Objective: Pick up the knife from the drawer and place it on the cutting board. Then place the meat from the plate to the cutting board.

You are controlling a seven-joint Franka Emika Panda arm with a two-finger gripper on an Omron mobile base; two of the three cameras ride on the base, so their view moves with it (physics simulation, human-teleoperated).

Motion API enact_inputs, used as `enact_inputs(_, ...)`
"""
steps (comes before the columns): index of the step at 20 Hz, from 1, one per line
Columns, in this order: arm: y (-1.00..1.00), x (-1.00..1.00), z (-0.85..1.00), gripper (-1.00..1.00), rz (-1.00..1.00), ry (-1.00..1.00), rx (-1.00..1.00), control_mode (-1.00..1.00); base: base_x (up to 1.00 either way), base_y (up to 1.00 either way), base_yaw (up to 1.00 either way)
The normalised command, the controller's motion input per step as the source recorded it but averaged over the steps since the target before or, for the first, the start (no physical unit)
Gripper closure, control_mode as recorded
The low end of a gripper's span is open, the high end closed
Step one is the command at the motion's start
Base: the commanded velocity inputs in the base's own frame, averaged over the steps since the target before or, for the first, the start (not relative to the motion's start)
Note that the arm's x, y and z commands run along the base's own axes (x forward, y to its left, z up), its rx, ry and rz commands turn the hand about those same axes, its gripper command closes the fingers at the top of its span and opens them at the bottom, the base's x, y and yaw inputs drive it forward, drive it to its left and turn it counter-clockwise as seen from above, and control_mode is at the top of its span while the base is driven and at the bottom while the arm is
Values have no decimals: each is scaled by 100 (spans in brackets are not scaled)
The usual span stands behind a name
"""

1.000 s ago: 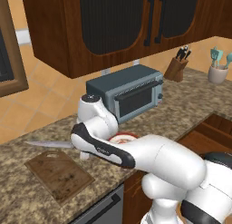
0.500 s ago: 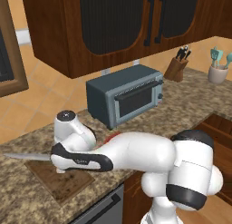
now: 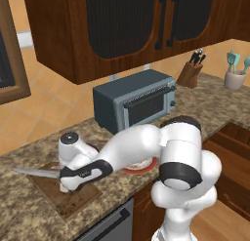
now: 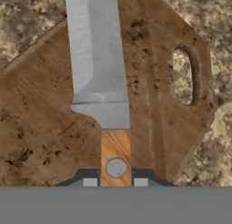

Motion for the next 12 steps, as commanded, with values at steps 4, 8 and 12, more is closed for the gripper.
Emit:
enact_inputs(4,8,9,-39,-100,-14,2,-2,-100,0,0,0)
enact_inputs(8,-1,-9,6,-100,-11,0,0,-100,0,0,0)
enact_inputs(12,-23,-34,84,-100,-10,-5,4,-100,0,0,0)
